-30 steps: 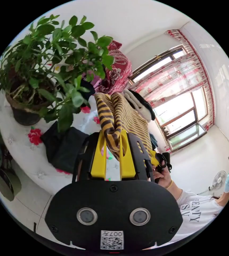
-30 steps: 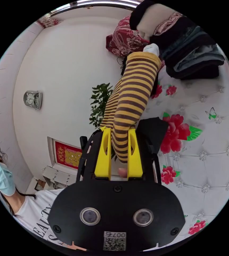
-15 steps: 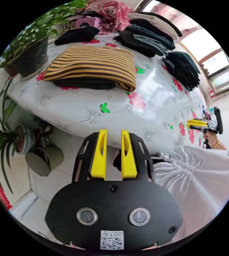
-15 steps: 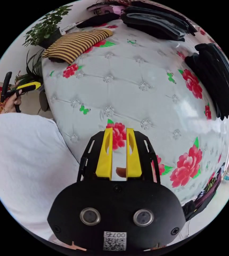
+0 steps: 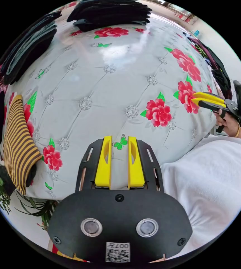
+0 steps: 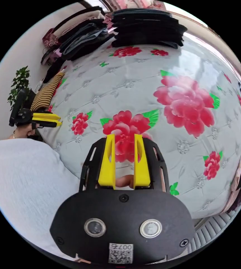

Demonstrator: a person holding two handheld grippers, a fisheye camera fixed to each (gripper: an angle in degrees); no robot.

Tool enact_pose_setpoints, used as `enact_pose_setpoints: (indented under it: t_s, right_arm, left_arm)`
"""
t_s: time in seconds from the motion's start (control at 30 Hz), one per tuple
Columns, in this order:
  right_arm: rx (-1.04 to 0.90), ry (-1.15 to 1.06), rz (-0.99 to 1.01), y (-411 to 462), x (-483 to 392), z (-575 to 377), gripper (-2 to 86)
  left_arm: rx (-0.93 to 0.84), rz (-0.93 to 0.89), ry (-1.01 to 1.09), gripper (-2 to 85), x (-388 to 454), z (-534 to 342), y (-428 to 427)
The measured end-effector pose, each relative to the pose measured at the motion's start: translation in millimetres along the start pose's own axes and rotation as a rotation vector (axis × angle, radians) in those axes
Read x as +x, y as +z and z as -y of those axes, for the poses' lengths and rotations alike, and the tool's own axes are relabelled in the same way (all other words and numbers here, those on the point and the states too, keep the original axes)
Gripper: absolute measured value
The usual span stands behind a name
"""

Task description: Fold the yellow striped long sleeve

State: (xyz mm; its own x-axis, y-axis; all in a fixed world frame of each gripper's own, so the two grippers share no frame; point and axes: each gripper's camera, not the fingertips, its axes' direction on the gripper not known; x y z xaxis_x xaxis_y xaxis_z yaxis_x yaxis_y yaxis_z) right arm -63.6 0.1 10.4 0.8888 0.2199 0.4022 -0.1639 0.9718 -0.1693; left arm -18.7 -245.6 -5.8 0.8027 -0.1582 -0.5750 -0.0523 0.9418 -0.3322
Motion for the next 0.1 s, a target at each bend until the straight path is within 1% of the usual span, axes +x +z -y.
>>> enact_pose_setpoints:
  t_s: [0.07, 0.1]
  right_arm:
    - [0.168, 0.281, -0.172, -53, 90, -22, 10.3]
    - [0.206, 0.369, -0.207, -67, 116, -30, 10.4]
  left_arm:
    - [-0.006, 0.069, 0.011, 9.3, 14, 4, -2]
    - [-0.005, 0.071, -0.004, 9.3, 15, 5, -2]
